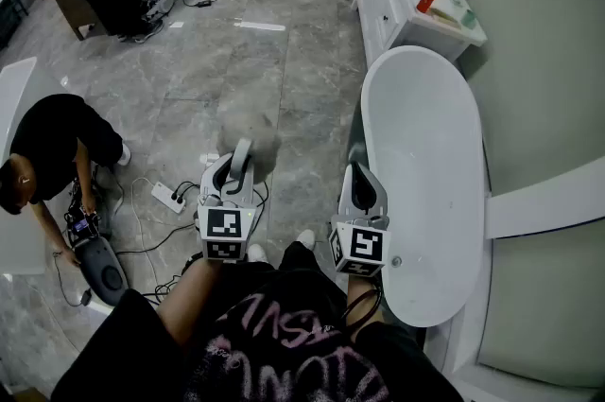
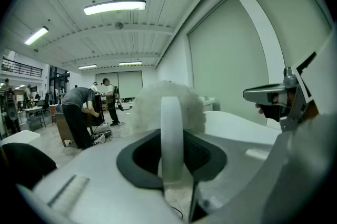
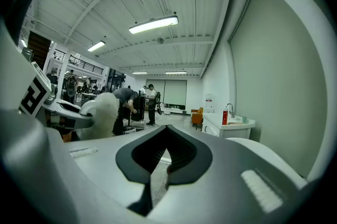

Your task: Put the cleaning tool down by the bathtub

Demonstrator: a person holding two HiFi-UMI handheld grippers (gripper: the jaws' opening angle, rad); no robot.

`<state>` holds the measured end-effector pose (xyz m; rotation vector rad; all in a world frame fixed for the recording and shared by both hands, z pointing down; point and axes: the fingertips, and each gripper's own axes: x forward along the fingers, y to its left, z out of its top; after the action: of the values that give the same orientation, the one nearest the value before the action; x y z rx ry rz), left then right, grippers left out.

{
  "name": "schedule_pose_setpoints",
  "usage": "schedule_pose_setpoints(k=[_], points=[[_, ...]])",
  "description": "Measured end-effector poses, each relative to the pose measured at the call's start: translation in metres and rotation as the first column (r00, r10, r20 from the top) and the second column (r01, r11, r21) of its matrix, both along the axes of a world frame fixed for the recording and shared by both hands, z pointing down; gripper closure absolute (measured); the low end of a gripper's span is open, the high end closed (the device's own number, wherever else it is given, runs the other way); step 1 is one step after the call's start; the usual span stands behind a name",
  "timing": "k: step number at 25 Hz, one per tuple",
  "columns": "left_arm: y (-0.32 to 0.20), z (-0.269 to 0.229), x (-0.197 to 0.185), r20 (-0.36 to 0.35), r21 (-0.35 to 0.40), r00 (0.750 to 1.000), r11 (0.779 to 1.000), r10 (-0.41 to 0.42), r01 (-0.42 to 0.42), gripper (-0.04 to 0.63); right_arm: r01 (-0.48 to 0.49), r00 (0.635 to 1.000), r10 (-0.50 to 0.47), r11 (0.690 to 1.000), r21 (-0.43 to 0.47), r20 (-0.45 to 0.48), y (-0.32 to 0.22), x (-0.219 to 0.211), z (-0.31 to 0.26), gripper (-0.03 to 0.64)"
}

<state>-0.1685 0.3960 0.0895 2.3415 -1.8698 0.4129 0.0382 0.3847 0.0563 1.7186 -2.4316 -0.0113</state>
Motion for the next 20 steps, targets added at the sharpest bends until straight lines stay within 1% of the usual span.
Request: schedule_pose_setpoints(k=[10,14,20], points=[[0.0,0.002,-0.001,0.004,0.001,1.0,1.0,0.004,-0.004,0.518,0.005,1.0,-0.005,1.0,-0.003,-0.008,-0.002,-0.004,0.003,0.606],[0.0,0.005,-0.001,0.001,-0.003,1.0,1.0,0.018,-0.018,0.518,-0.002,1.0,0.002,1.0,-0.007,-0.011,0.0,-0.006,0.005,0.606],[-0.005,0.015,0.0,-0.009,-0.031,0.999,0.999,0.033,-0.033,0.518,-0.004,1.0,0.004,1.0,-0.002,-0.011,0.003,-0.005,0.008,0.604]])
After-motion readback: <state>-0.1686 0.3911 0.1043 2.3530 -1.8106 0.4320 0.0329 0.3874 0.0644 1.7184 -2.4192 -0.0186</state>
